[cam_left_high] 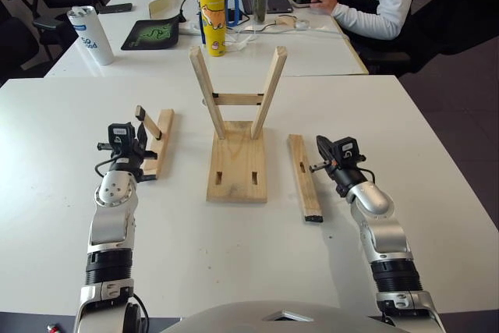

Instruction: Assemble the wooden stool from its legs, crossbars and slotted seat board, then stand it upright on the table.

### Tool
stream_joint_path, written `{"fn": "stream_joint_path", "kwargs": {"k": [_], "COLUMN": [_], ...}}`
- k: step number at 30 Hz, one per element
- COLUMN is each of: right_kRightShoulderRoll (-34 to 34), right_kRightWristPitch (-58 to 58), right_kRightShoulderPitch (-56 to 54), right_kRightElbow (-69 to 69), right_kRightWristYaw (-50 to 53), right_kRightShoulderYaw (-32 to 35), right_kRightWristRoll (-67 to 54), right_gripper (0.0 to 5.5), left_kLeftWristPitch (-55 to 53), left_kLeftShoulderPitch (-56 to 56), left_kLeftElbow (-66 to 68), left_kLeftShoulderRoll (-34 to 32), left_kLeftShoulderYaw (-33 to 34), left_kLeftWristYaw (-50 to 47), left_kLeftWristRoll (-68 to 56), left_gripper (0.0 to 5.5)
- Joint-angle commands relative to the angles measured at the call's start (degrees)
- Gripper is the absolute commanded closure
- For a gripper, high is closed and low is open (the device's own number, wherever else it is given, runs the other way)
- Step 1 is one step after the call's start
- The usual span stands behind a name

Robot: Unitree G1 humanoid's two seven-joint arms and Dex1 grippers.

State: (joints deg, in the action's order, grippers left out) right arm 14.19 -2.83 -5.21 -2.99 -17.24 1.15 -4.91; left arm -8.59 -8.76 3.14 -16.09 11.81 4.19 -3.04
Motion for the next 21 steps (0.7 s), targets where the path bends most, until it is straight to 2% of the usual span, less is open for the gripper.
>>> {"fn": "stream_joint_path", "kwargs": {"k": [1,21], "right_kRightShoulderRoll": [0.18,0.08], "right_kRightWristPitch": [-0.48,-0.48], "right_kRightShoulderPitch": [-0.81,-0.48], "right_kRightElbow": [-0.19,-0.01], "right_kRightWristYaw": [-0.39,-0.29], "right_kRightShoulderYaw": [-0.33,-0.36], "right_kRightWristRoll": [0.29,0.48], "right_gripper": [5.5,5.5], "left_kLeftWristPitch": [-1.2,-4.99], "left_kLeftShoulderPitch": [0.03,-0.1], "left_kLeftElbow": [0.06,-0.34], "left_kLeftShoulderRoll": [-0.35,-0.51], "left_kLeftShoulderYaw": [-0.12,-1.63], "left_kLeftWristYaw": [-0.07,2.24], "left_kLeftWristRoll": [0.45,0.22], "left_gripper": [4.18,4.18]}}
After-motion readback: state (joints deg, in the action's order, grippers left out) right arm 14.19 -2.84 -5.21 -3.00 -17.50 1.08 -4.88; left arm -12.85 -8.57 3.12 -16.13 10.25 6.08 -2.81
